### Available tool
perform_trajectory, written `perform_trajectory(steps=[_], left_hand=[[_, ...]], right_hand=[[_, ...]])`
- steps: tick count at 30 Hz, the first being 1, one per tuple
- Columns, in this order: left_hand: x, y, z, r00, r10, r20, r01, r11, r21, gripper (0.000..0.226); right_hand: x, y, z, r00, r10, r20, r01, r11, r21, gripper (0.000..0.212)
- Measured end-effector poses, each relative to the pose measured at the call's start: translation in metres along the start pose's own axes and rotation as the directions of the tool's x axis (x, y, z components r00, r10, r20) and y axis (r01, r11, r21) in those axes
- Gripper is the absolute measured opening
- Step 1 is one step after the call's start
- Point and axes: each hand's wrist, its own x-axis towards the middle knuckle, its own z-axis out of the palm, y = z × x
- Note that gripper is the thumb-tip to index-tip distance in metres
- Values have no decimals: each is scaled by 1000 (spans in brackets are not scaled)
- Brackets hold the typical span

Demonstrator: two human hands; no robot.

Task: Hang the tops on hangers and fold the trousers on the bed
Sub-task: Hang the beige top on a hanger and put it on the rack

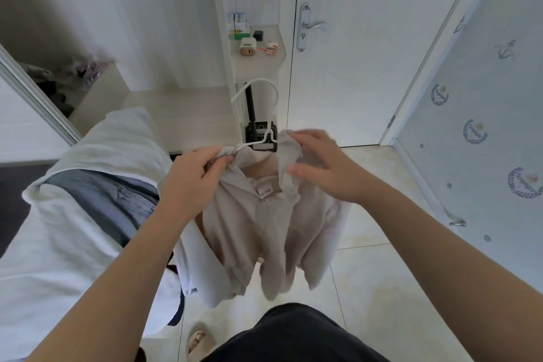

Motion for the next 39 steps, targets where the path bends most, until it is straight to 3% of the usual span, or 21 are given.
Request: perform_trajectory(steps=[2, 5, 7, 9, 10, 13, 16, 18, 21, 23, 26, 29, 32, 34, 39], left_hand=[[2, -2, -2, 998, 54, 11, -55, 998, 30, 35], [3, -2, 2, 991, 133, 33, -135, 987, 92, 25], [1, -4, 9, 995, 96, -6, -92, 970, 226, 30], [2, -5, 8, 991, 23, -133, 27, 931, 364, 23], [3, -4, 4, 982, -13, -188, 77, 939, 334, 21], [10, 8, -9, 951, -197, -239, 202, 979, -7, 43], [17, 26, -12, 963, -207, -173, 171, 964, -202, 44], [21, 34, -10, 990, -139, 3, 138, 978, -153, 37], [20, 31, -1, 962, -154, 224, 174, 982, -70, 7], [15, 23, 5, 969, -164, 187, 185, 978, -98, 15], [12, 12, 8, 989, -42, 144, 30, 996, 82, 38], [15, 5, 13, 980, 55, 190, -67, 996, 58, 26], [17, 10, 8, 996, 84, 24, -84, 996, 7, 15], [21, 10, 0, 995, 55, -87, -54, 998, 15, 13], [36, 4, -25, 984, -28, -175, 30, 1000, 7, 13]], right_hand=[[1, 1, 5, 998, 17, 63, -16, 999, -28, 40], [2, -13, 12, 999, -34, 19, 33, 998, 56, 13], [6, -18, 18, 998, -47, -35, 50, 994, 100, 19], [9, -17, 22, 996, -8, -84, 14, 997, 79, 23], [9, -14, 23, 996, 8, -91, -4, 999, 37, 27], [6, -1, 28, 999, 38, -27, -41, 989, -143, 34], [4, 1, 35, 997, 78, 28, -70, 978, -198, 33], [5, -5, 36, 996, 56, -66, -63, 991, -117, 37], [7, -16, 34, 984, -6, -175, -7, 997, -78, 37], [7, -19, 32, 983, -53, -176, 40, 996, -76, 36], [5, -25, 26, 982, -97, -164, 96, 995, -11, 35], [8, -30, 21, 985, -69, -158, 84, 993, 88, 38], [9, -26, 13, 994, -37, -106, 53, 987, 154, 15], [4, -14, 2, 997, -6, -76, 19, 985, 169, 17], [-10, 20, -22, 996, 44, -82, -46, 999, -25, 15]])
